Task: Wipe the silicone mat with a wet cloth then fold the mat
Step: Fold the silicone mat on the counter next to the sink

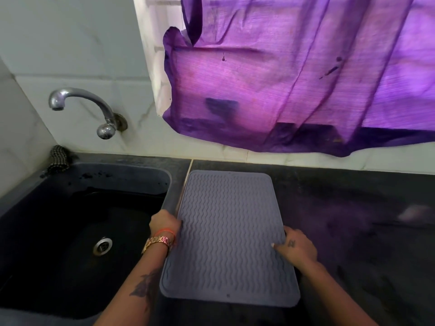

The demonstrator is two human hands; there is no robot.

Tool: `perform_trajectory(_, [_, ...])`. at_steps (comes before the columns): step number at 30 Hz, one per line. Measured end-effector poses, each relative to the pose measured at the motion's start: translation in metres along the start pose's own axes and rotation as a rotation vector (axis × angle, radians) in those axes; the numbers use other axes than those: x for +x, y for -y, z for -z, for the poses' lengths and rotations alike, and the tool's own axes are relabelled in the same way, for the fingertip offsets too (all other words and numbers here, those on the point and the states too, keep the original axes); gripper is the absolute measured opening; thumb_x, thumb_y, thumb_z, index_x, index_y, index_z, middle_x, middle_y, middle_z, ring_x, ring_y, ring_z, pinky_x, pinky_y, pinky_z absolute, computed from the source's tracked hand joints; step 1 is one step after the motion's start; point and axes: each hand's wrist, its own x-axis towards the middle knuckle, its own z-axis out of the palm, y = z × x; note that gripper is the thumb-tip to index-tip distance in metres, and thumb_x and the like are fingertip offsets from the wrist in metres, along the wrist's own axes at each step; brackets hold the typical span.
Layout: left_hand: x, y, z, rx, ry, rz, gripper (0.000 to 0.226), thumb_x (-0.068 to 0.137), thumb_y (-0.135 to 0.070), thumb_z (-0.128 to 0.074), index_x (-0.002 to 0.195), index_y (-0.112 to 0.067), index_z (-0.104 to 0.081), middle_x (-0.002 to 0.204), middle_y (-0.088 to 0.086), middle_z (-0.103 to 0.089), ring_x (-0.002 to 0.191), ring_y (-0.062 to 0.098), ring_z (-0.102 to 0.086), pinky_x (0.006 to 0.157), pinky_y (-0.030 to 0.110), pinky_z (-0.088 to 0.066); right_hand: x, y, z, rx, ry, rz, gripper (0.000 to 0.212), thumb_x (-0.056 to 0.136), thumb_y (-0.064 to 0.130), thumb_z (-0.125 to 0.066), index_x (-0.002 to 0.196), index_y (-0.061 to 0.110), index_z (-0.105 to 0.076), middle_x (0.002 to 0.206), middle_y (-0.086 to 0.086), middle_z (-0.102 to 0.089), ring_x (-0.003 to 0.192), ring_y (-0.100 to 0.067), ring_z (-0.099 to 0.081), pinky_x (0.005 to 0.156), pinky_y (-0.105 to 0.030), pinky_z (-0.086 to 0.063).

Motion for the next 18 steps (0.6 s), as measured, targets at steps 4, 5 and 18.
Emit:
perform_trajectory(4, [-0.016, 0.013, 0.005, 0.021, 0.011, -0.011, 0.032, 0.079, -0.027, -0.069, 0.093, 0.001, -0.064, 0.096, 0.020, -0.066, 0.088, 0.033, -0.064, 0.062, 0.031, -0.046, -0.019, -0.002, -0.002, 0.016, 0.009, -0.021, 0.052, 0.086, 0.039, -0.059, 0.132, 0.020, -0.046, 0.125, -0.006, -0.055, 0.110, -0.023, -0.056, 0.087, -0.034, -0.051])
perform_trajectory(5, [-0.020, 0.015, 0.006, 0.026, 0.016, -0.013, 0.031, 0.079, -0.027, -0.069, 0.091, 0.001, -0.065, 0.096, 0.020, -0.066, 0.088, 0.033, -0.064, 0.063, 0.031, -0.047, -0.023, -0.003, -0.002, 0.015, 0.012, -0.028, 0.053, 0.086, 0.039, -0.058, 0.133, 0.020, -0.045, 0.126, -0.007, -0.055, 0.110, -0.024, -0.056, 0.088, -0.035, -0.050])
perform_trajectory(18, [-0.063, 0.042, 0.012, 0.084, 0.073, -0.033, 0.019, 0.078, -0.026, -0.070, 0.080, -0.009, -0.062, 0.085, 0.010, -0.064, 0.075, 0.022, -0.059, 0.058, 0.027, -0.045, -0.063, -0.015, -0.015, 0.061, 0.048, -0.076, 0.057, 0.083, 0.028, -0.064, 0.135, 0.020, -0.041, 0.125, -0.007, -0.057, 0.109, -0.026, -0.057, 0.083, -0.027, -0.046])
